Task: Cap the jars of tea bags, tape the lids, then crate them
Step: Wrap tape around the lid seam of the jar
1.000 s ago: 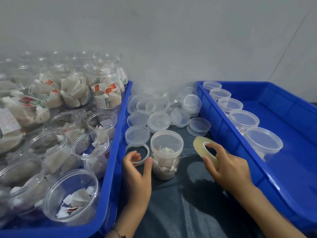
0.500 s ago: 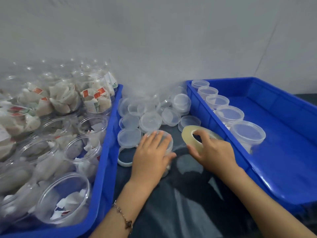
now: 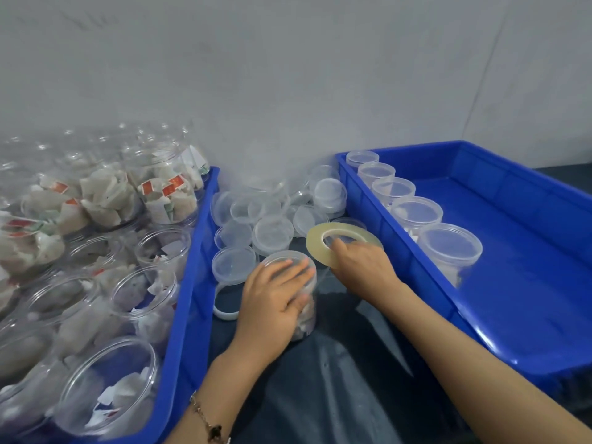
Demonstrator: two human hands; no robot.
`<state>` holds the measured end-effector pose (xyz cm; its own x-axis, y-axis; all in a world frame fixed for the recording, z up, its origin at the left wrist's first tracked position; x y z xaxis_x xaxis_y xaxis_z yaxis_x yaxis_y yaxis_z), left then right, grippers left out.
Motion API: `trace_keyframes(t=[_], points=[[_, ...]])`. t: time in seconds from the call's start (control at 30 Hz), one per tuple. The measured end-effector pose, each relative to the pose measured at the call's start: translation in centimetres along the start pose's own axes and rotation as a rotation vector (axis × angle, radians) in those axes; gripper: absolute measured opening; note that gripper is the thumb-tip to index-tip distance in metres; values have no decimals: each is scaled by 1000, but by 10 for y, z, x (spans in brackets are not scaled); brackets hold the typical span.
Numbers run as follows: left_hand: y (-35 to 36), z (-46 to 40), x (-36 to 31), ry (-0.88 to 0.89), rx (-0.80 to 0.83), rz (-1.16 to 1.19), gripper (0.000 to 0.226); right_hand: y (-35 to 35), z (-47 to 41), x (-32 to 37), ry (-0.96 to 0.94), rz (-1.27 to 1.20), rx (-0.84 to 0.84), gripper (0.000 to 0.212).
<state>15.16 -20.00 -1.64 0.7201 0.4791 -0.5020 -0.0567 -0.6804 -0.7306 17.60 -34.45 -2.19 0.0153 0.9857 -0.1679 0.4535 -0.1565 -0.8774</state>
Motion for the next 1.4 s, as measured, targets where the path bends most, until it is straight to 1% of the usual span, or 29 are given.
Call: trace_keyframes(t=[0.03,0.1,0.2,0.27,0.33,0.37,0.43,0.47,0.53,0.6,0.67,0.7,0.73,0.77,0.8,0.9,0.97,1.03,1.13,1.27,1.4], points=[[-2,2,-2,13,-17,14,39,-3,-1,3,-9,-15,-12,26],[-5,7,-3,26,-34,57,40,-8,-4,9,-15,-19,-46,35],[-3,7,3,-17,15,139,53,-6,-9,15,-11,-49,-52,40],[-2,6,5,-31,45,179,55,-5,-15,16,-5,-74,-43,38],[-3,7,7,-48,31,215,52,1,-18,20,-12,-105,-35,28],[-4,8,7,-67,2,231,50,7,-19,24,-11,-119,12,25],[-7,12,7,-88,-61,216,41,26,-18,28,40,-147,132,25],[-6,13,5,-80,-69,182,37,31,-17,28,77,-171,156,25],[0,13,-1,-83,-31,126,35,29,-15,29,123,-156,158,23],[1,9,-2,-137,-19,25,41,26,-15,28,123,-103,150,20],[2,0,0,-217,-20,-211,63,18,-16,27,129,-71,151,16],[5,-5,1,-256,10,-339,78,10,-15,27,127,-32,116,14],[9,-10,2,-281,55,-450,90,-1,-14,29,115,12,41,15],[15,-15,4,-298,106,-525,95,-10,-13,30,107,14,-21,21],[20,-18,7,-315,154,-562,96,-17,-10,30,114,21,-86,25],[25,-20,13,-321,221,-576,80,-4,-3,25,115,-22,-8,16],[24,-18,13,-274,232,-612,70,-8,1,22,52,4,-41,20],[25,-16,13,-242,254,-625,65,-16,5,21,-32,52,-111,22],[28,-15,11,-230,305,-575,60,-23,12,22,-154,71,-216,22],[29,-12,9,-182,338,-533,57,-28,12,21,-181,32,-271,21],[30,-10,12,-158,361,-494,58,-29,7,25,-182,-17,-277,21]])
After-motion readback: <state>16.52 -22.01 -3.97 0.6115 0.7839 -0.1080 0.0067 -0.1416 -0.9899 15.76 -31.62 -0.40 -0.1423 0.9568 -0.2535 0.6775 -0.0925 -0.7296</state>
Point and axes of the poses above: each hand's wrist, its own z-axis away from the middle knuckle, its own y-axis out of the palm, x = y × z, the point moved 9 cm from there along -z, towards the middle knuckle, and after that the axes turned 3 degrees about x, right-handed, at the moved point
